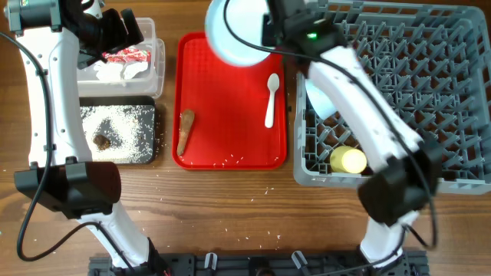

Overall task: Sort waste into correct bins and load items into the dishwasher rack
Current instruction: 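Lift the plate and stand it upright in the back of the rack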

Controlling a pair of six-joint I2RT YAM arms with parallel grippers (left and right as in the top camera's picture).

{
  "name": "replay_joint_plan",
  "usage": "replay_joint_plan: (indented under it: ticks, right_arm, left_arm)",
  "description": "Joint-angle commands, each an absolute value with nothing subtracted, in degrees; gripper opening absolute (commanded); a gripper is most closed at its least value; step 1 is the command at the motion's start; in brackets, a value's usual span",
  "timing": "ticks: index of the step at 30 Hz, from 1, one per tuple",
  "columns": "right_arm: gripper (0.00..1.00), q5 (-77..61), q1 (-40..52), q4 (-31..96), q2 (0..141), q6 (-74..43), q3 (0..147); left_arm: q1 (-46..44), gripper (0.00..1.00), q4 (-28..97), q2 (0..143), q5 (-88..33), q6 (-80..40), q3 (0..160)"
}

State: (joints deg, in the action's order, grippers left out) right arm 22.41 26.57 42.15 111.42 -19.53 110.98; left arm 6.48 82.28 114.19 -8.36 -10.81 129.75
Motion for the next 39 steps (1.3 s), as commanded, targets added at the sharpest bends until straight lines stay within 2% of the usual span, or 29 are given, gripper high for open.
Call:
replay_joint_plan:
  ticks: [1, 5, 8, 12, 20, 30, 33, 35, 37, 39]
  right_arm:
    - [0.04, 44.75, 25.30, 44.10, 104.75, -7.16, 112.46]
    - [0.04, 55.68, 21.21, 47.70, 102.94, 4.82, 112.44]
    - [0.04, 55.86, 17.72, 52.88, 102.94, 10.13, 112.16]
    - [0.04, 55.51, 12.93, 57.58, 103.02, 10.61, 112.01]
    - [0.04, 50.17, 7.31, 52.75, 106.24, 22.94, 109.86]
    - [0.04, 45.67, 7.31, 50.26, 114.28, 23.79, 108.99]
    - [0.04, 39.62, 7.31, 50.41, 115.18, 23.31, 108.99]
    - [0.25, 32.99, 7.31, 50.35, 115.18, 23.35, 108.99]
    - [0.75, 28.84, 7.31, 50.35, 115.18, 18.81, 108.99]
    - [0.88, 28.67, 7.31, 50.50, 114.78, 12.99, 109.06]
  left_arm:
    - [6.55, 1.00, 82.13, 114.13, -8.03, -10.76, 129.97]
    - [6.55, 1.00, 82.13, 114.13, -8.03, -10.76, 129.97]
    - [6.55, 1.00, 82.13, 114.13, -8.03, -10.76, 129.97]
    - [6.55, 1.00, 82.13, 114.13, -8.03, -10.76, 129.97]
    - [6.55, 1.00, 82.13, 114.13, -8.03, -10.76, 129.97]
    - [6.55, 1.00, 82.13, 114.13, -8.03, -10.76, 129.97]
    - [6.55, 1.00, 82.13, 114.13, -8.03, -10.76, 129.97]
    - [6.55, 1.00, 82.13, 114.13, -8.01, -10.76, 129.97]
    - [6.55, 1.00, 82.13, 114.13, -8.01, -10.76, 129.97]
    - [6.55, 1.00, 82.13, 114.13, -8.03, -10.76, 129.97]
